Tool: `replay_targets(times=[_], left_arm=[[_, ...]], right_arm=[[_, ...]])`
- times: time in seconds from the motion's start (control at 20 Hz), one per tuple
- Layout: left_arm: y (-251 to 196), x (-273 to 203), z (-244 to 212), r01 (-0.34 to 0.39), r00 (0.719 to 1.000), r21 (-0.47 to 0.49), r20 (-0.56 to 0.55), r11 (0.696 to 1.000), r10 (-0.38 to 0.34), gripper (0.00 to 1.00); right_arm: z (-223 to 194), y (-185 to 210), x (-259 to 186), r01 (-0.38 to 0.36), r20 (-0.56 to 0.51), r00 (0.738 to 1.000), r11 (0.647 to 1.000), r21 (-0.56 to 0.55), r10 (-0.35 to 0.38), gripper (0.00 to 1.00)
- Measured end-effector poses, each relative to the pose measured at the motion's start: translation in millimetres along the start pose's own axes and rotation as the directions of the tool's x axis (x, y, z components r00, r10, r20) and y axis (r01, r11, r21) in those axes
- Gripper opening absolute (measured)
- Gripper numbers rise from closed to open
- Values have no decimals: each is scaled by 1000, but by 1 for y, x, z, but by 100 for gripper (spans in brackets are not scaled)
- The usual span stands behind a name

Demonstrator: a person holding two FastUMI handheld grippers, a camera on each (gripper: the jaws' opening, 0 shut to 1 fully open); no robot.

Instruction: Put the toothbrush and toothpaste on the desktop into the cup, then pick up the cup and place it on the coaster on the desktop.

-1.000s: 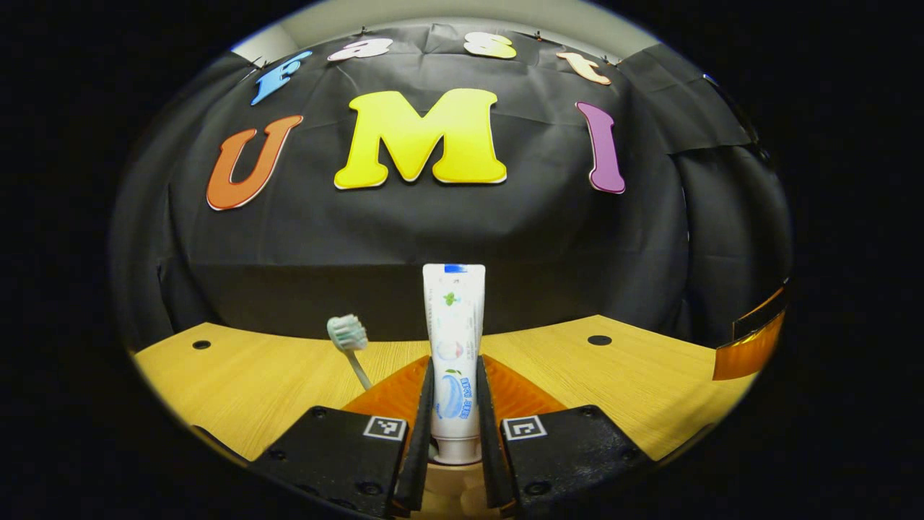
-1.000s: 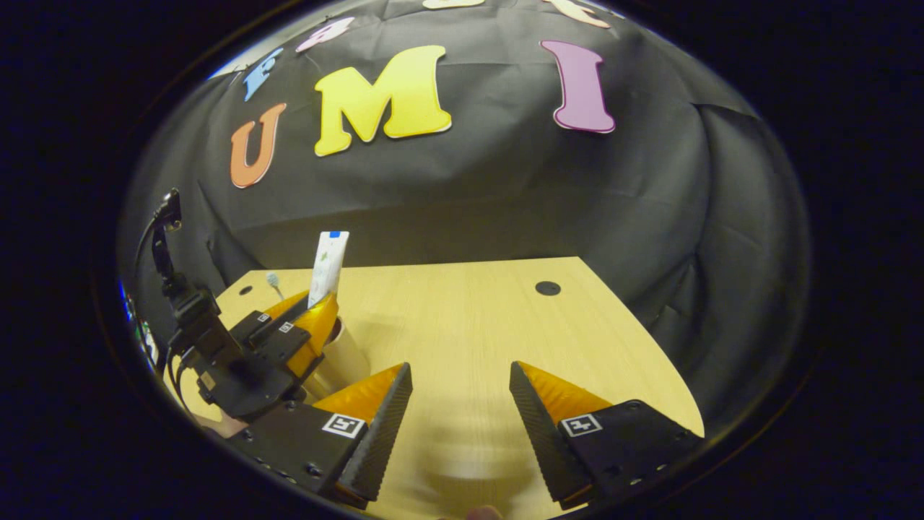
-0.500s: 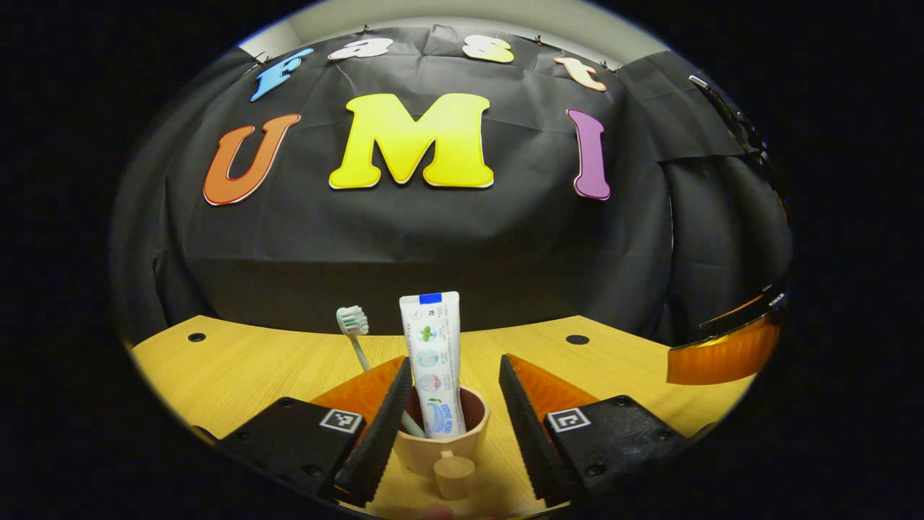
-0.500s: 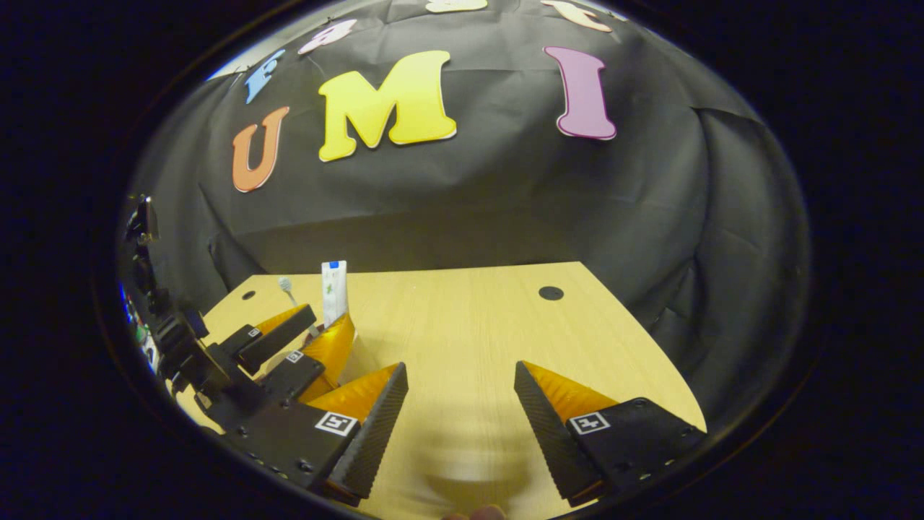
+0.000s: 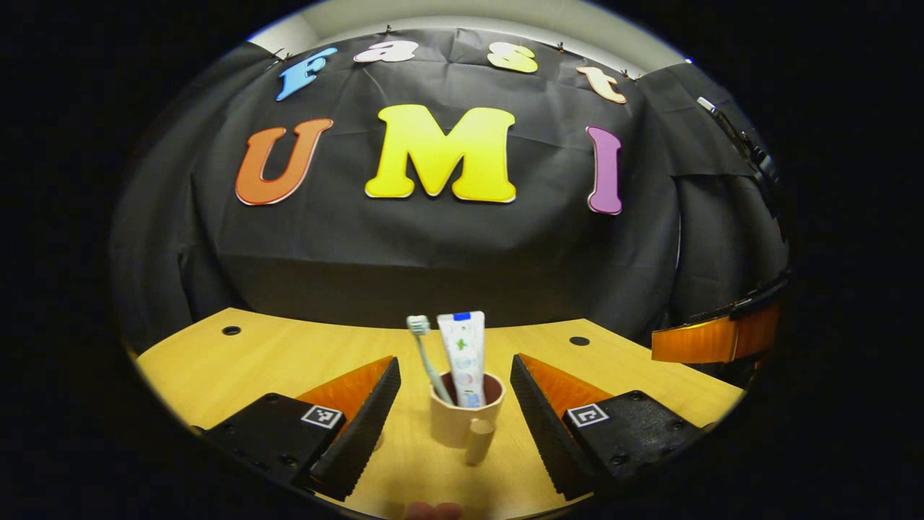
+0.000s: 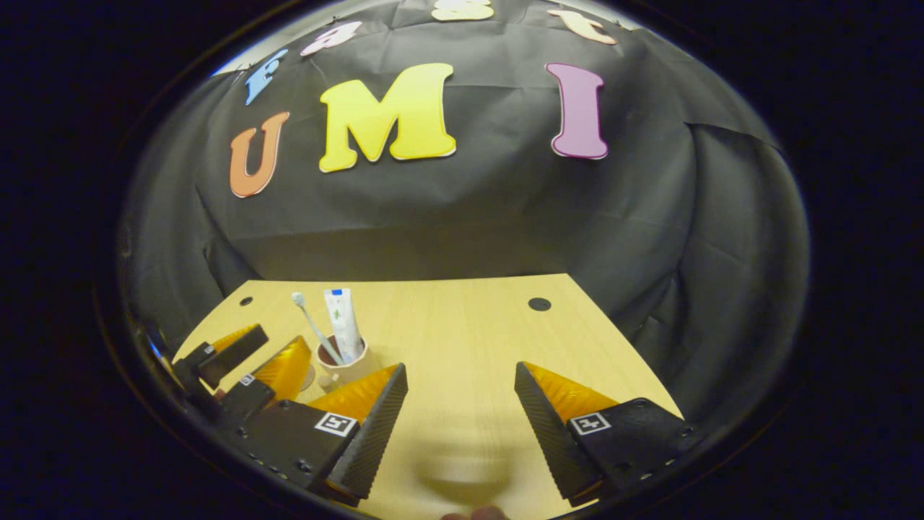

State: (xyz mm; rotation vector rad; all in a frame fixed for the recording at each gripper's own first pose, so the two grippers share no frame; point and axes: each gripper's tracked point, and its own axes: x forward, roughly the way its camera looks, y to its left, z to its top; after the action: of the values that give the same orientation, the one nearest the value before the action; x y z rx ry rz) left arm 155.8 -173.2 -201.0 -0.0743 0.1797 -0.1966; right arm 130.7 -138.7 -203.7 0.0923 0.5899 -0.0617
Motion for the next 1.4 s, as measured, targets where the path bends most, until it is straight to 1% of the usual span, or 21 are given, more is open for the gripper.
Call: replay_targets(times=[0.15,0.25,0.4,0.5,0.6,0.7,0.8,0.85,0.9,1.1,1.15,1.2,1.25,1.3,1.4], left_arm=[[36,-29,16,-56,998,0,-6,998,56,97],[57,-47,29,-89,996,2,-6,996,89,97],[79,-66,42,-119,993,-3,-15,993,119,97],[91,-78,50,-130,991,-12,-23,991,130,96],[104,-87,58,-142,990,-19,-27,990,142,97],[121,-97,65,-170,985,-24,-24,985,169,97],[139,-104,68,-203,979,-29,-26,979,202,97],[147,-107,67,-219,976,-30,-29,975,218,97],[156,-109,65,-238,971,-28,-34,971,237,97],[186,-120,51,-307,950,-46,-81,951,303,97],[193,-122,47,-324,943,-46,-93,945,319,97],[200,-125,45,-345,935,-40,-103,938,340,97],[209,-128,43,-368,926,-39,-110,929,362,97],[216,-132,40,-388,917,-44,-119,921,381,97],[229,-140,35,-426,898,-54,-146,903,415,97]], right_arm=[[-7,32,0,-25,-61,998,1000,-9,25,95],[-7,59,3,-49,-95,994,999,-6,49,95],[-5,95,10,-84,-140,987,996,-10,81,94],[-9,112,21,-84,-198,977,996,-9,81,94],[-17,127,34,-84,-265,961,996,-2,80,94],[-27,140,50,-79,-337,939,997,-7,72,95],[-38,147,65,-70,-410,910,997,-11,59,95],[-43,149,68,-63,-434,899,998,-5,55,94],[-49,152,74,-58,-458,888,998,1,52,95],[-70,148,99,-34,-541,841,999,-28,13,94],[-78,148,103,-29,-574,818,999,-26,9,94],[-84,149,108,-23,-607,795,1000,-13,10,95],[-89,148,112,-16,-636,772,1000,-14,3,94],[-94,147,116,-12,-659,752,1000,-19,-4,94],[-97,147,120,-1,-699,716,1000,-15,-9,91]])
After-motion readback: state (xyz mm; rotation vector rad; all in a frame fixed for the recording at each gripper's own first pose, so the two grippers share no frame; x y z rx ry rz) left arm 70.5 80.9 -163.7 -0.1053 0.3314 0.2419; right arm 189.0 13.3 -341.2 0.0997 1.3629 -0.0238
